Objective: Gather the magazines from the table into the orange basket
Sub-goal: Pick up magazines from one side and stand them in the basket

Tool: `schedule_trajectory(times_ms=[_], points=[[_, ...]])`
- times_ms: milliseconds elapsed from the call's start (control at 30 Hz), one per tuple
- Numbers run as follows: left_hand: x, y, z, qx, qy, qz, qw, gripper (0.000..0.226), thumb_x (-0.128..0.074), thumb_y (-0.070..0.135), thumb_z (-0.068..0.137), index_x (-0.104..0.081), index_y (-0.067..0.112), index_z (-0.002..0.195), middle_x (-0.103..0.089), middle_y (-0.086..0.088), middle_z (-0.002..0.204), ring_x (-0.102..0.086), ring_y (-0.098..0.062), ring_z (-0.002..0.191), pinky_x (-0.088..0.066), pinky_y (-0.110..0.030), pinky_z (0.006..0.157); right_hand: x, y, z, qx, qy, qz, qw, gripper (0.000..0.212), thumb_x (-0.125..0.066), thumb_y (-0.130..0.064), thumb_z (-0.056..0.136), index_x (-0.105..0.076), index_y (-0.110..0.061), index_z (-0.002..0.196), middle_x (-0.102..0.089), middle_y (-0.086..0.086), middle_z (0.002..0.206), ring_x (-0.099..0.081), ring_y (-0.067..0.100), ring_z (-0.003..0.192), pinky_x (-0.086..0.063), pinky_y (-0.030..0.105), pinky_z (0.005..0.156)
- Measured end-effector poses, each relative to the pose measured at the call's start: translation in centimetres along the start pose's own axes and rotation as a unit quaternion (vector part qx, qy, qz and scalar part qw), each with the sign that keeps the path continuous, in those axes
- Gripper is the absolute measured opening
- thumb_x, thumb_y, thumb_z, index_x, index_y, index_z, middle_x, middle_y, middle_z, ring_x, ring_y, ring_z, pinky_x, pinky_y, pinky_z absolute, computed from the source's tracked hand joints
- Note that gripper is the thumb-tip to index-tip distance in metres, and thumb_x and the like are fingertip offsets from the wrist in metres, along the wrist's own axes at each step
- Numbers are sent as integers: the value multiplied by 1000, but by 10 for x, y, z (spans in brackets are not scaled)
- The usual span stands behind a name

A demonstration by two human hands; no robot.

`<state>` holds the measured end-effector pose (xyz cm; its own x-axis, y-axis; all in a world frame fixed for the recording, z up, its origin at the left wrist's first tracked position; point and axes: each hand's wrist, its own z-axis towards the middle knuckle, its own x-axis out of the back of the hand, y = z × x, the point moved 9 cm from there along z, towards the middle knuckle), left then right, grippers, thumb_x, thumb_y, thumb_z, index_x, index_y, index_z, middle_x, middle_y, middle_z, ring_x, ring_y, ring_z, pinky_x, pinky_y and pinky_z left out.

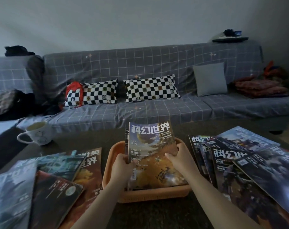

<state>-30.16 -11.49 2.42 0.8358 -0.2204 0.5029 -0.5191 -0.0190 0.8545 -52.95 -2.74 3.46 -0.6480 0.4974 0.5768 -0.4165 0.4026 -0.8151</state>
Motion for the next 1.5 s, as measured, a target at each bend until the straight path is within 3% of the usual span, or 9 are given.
schedule_trajectory(times_ms=[67,233,400,600,767,1033,1167,1333,1500], points=[[-2,-3,4,-1,-13,59,998,26,-70,26,87,-55,14,104,-68,1,87,-66,-13,73,-51,-26,57,-5,4,0,-9,-8,-45,999,46,-66,-24,86,-45,-13,126,-62,3,115,-63,18,100,-43,19,63],[2,-3,6,-15,3,224,975,27,-63,28,91,-52,13,111,-66,0,94,-63,-13,75,-41,-22,52,-11,8,-2,-11,-10,-119,993,42,-69,-29,83,-51,-13,117,-62,2,110,-61,16,96,-47,24,75],[-2,12,1,-51,27,317,947,38,-56,27,95,-48,9,126,-50,-11,129,-62,-24,103,-49,-28,72,-15,9,2,-14,-22,-145,989,45,-68,-29,83,-52,-11,122,-54,6,125,-57,20,110,-45,29,89],[-2,2,5,-22,3,286,958,16,-55,21,95,-64,8,98,-66,-4,84,-60,-14,67,-40,-19,48,-23,15,7,-38,-78,-115,990,53,-64,-28,87,-46,-9,133,-56,8,131,-54,24,120,-42,34,99],[-1,-1,7,-5,-5,282,960,23,-54,19,96,-51,14,73,-56,1,66,-52,-8,54,-35,-17,43,-25,18,9,-37,-86,-116,989,58,-62,-30,88,-43,-11,139,-52,8,138,-50,23,126,-39,35,103],[-1,0,5,-18,-26,270,962,31,-56,23,95,-49,17,66,-54,2,61,-50,-8,51,-34,-18,42,-27,14,7,-23,-92,-167,981,32,-64,-36,85,-63,-11,105,-69,3,100,-64,19,92,-46,26,75],[-3,2,-5,-35,-37,220,974,16,-57,27,95,-62,12,92,-61,3,75,-56,-6,60,-38,-15,47,-23,7,-3,-28,-108,-120,987,39,-61,-36,88,-58,-8,115,-65,7,114,-61,21,103,-41,23,76],[-9,32,-36,-126,-19,96,987,51,-54,29,96,-39,18,144,-46,-4,142,-53,-17,119,-46,-25,90,-6,-6,-22,13,-86,-66,994,64,-62,-40,87,-40,-10,140,-53,7,136,-52,20,122,-40,28,94],[-38,65,-68,-176,-39,8,984,42,-61,31,93,-51,20,132,-60,5,126,-58,-10,111,-52,-31,93,33,-2,-45,43,-25,28,998,54,-65,-36,85,-50,-15,133,-60,3,127,-58,14,109,-42,23,86]])
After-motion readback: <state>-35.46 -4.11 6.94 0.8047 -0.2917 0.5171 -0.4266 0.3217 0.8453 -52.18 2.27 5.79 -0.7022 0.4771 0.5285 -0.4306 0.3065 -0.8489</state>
